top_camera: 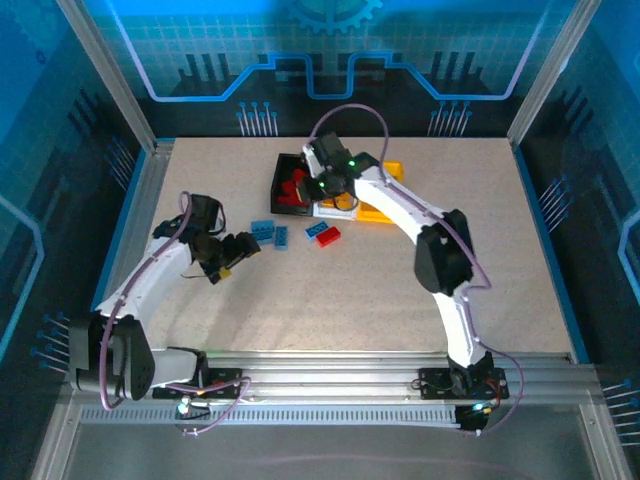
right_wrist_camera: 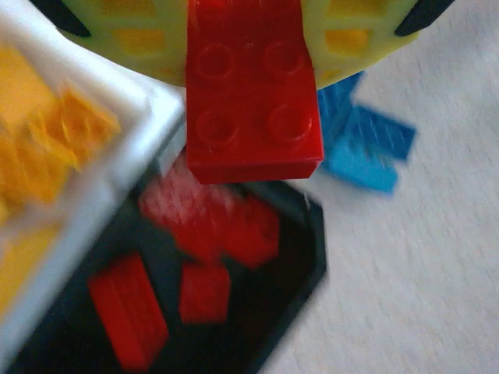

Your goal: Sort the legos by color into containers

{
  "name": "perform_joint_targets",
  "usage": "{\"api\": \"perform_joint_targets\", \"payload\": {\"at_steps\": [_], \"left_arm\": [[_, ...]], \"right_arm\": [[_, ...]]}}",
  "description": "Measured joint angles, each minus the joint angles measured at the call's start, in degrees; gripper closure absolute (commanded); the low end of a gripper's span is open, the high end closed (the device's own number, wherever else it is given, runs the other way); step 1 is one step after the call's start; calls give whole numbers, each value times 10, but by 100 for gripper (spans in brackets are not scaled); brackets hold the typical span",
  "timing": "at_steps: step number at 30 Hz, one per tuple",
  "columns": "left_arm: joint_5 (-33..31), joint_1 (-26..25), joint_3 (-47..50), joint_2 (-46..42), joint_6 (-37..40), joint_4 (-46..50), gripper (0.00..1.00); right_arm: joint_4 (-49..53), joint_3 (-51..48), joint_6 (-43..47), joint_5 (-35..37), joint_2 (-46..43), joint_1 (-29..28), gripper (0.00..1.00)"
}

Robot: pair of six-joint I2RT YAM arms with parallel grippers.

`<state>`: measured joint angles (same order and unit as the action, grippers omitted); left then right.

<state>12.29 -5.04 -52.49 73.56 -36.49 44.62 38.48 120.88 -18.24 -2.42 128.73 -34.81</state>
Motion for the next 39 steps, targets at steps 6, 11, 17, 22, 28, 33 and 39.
{"api": "perform_joint_targets", "payload": {"at_steps": [6,11,17,22,28,33,39], "left_arm": [[2,0,12,-16,-1,10,15],[-3,1,9,-8,5,15,15],[-11,27,-56,65,10,14,15],[-12,55,-97,77,21,14,15],[-11,61,-92,72,22,14,14],[-11,61,-57,42,23,17,14],[-11,64,-47,21,25,24,14]], "right_arm": [[46,268,-20,7,198,2,47],[73,313,-23,24,229,2,42],[102,125,-29,76,103,-21,38],[120,30,-51,92,43,-87,33],[121,33,-73,81,68,-141,28],[127,78,-81,80,127,-131,27],[151,145,-82,95,194,-125,31]]}}
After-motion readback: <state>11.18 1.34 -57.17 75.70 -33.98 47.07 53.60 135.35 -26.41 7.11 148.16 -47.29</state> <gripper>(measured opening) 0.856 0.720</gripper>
